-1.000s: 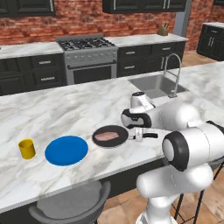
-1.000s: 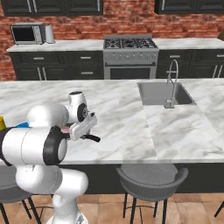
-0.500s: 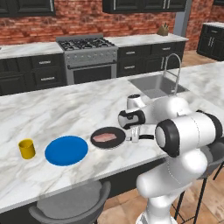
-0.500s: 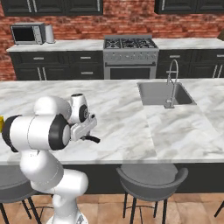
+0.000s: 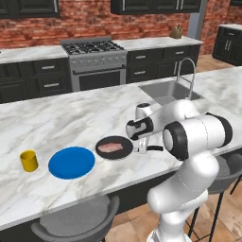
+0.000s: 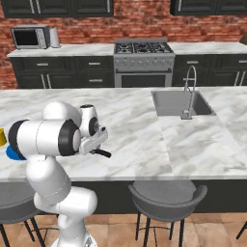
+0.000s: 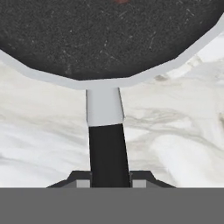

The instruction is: Pick up the pan with the steak in it and place it on the dining table. Then place the steak on the plate.

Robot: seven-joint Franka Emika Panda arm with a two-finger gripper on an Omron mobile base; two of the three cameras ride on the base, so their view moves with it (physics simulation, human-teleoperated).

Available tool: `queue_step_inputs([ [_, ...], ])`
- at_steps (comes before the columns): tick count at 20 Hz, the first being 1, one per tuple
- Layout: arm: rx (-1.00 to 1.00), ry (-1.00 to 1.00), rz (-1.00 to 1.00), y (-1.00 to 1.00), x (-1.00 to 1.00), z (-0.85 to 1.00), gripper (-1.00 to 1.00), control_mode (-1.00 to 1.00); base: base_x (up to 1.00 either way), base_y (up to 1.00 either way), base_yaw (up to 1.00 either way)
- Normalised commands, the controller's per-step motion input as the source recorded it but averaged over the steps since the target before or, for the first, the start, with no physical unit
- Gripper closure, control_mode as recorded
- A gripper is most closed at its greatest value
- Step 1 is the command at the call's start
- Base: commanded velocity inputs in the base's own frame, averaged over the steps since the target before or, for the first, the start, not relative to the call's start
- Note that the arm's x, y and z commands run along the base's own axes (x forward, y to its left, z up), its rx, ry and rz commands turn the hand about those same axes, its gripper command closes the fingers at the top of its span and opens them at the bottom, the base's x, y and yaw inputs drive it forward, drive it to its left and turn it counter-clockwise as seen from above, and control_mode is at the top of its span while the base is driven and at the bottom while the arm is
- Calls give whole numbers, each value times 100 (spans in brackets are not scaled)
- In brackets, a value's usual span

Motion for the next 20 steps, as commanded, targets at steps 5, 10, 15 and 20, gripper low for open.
queue_step_inputs([
  [5,0,0,0,0,0,0,-100,-100,0,0,0],
  [10,0,0,0,0,0,0,-100,-100,0,0,0],
  [15,0,0,-1,1,1,9,-100,-100,0,0,0],
  [20,3,-2,0,0,-28,44,-100,-100,0,0,0],
])
